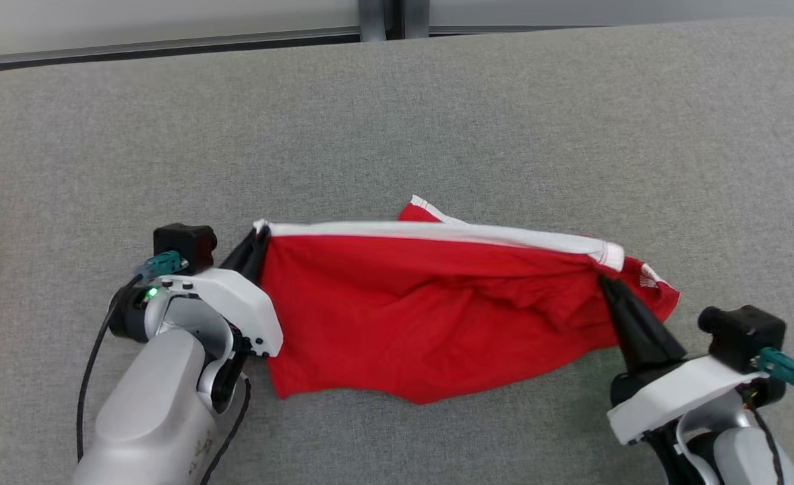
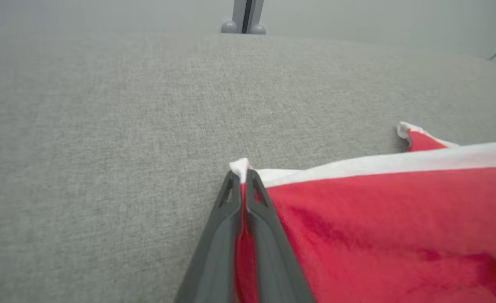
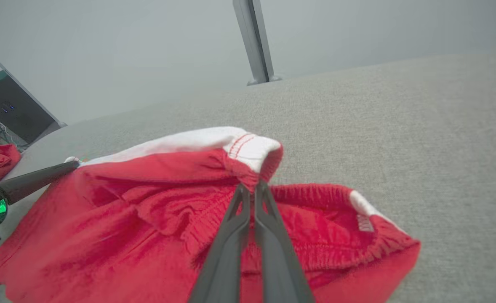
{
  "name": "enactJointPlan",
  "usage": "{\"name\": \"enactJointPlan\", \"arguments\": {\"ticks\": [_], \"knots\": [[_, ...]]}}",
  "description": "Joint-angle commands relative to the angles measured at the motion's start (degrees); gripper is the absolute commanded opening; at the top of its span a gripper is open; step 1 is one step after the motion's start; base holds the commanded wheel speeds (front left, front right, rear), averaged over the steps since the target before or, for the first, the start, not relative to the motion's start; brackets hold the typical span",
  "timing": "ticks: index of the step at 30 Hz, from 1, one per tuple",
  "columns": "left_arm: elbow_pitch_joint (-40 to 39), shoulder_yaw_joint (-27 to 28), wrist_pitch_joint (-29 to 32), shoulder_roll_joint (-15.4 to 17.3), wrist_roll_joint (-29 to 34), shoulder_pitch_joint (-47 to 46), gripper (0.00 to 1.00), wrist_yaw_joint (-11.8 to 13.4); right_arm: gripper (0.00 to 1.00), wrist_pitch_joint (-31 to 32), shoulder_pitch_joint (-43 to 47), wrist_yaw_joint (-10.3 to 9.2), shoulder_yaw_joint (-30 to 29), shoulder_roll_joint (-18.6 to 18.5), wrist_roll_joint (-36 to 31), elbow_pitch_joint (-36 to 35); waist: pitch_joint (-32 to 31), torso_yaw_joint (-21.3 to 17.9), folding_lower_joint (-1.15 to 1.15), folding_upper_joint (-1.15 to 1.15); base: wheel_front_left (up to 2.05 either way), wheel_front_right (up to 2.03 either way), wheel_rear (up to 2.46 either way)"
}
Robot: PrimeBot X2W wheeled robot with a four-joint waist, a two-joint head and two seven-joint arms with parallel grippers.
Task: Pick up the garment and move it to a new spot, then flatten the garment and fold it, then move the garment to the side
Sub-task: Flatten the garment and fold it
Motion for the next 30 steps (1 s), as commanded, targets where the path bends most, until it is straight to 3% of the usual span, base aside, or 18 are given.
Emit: {"name": "enactJointPlan", "arguments": {"ticks": [1, 10, 20, 30], "knots": [[-1.1, 0.4, -1.4, 0.3, 0.2, -0.8, 0.0, 0.4, 0.0, -1.0, -0.8, 0.0, -0.8, -0.5, -0.7, -0.5, -0.2, 0.1, 0.0, 0.0, 0.0, 0.0, 0.0], [-15.7, 1.8, -8.2, 2.4, 2.4, -1.6, 0.0, 3.5, 0.0, -4.8, -4.7, -0.01, -4.9, -3.5, -4.7, -5.2, -3.6, 0.6, 0.0, 0.0, 0.0, 0.0, 0.0], [-38.4, 2.7, -4.8, 5.9, 5.5, -6.6, 0.0, 7.1, 0.0, -2.5, -14.3, -0.01, -9.8, -9.6, -6.6, -14.0, -8.6, 1.9, 0.0, 0.0, 0.0, 0.0, 0.0], [-42.1, 3.9, -1.7, 6.1, 4.1, -9.8, 0.0, 8.3, 0.0, -0.1, -19.8, -0.01, -13.0, -8.8, -5.7, -15.0, -11.8, 2.0, 0.0, 0.0, 0.0, 0.0, 0.0]]}}
